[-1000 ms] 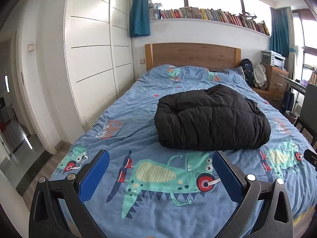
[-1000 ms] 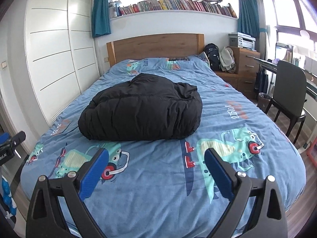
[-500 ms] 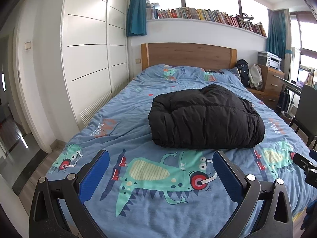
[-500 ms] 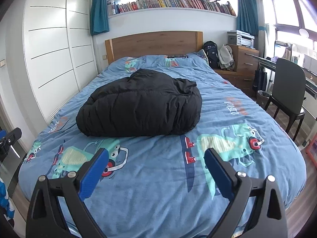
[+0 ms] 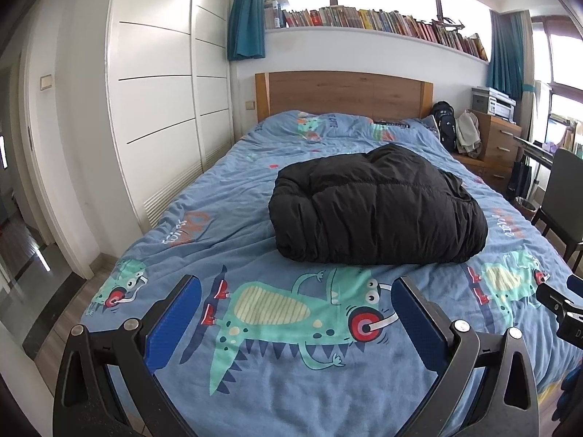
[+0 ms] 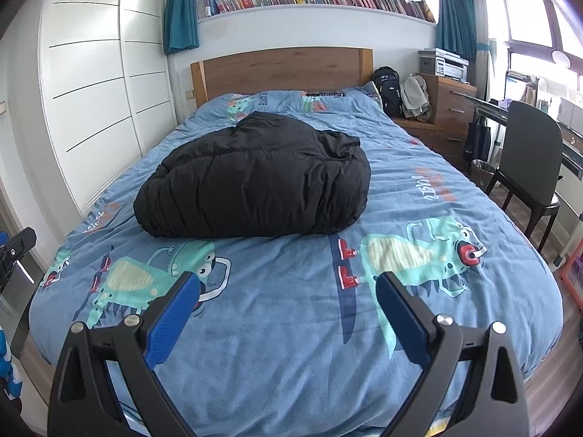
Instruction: Fold large clothes
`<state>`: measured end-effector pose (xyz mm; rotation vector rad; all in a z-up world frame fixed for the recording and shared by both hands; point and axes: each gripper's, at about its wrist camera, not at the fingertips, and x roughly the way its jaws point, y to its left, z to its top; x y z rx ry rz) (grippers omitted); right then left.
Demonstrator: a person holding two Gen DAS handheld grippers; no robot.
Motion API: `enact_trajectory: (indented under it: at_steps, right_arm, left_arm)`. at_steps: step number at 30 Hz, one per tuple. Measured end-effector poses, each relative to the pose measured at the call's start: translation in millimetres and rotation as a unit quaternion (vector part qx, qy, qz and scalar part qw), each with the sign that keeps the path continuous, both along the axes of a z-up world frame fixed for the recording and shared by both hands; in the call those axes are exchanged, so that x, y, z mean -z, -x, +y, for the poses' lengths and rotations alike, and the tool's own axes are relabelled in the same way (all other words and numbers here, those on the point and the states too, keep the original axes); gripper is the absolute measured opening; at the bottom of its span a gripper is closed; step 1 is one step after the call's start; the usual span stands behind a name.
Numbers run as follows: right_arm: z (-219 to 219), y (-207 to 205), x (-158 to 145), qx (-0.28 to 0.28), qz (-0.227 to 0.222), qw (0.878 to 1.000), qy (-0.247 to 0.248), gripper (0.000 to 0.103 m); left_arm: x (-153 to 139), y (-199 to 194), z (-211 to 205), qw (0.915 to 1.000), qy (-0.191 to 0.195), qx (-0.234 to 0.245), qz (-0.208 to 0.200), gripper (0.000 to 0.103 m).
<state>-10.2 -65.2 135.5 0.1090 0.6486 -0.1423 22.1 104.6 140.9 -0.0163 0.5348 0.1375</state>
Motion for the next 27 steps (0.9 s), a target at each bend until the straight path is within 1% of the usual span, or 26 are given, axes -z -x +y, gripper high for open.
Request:
enact_trajectory:
  at_steps: [13, 27]
  right_arm:
    - [-12, 3, 9, 0.014, 0.01, 1.0, 0.0, 0.098]
    - [-22, 7, 6, 0.029, 0.006, 1.0, -0.001, 0.098]
  left_arm:
    - [5, -3, -5, 0.9998, -0.002, 0.016, 0.008, 0.102]
    - [8, -1, -8, 0.9996, -0.008, 0.023, 0.013, 0.102]
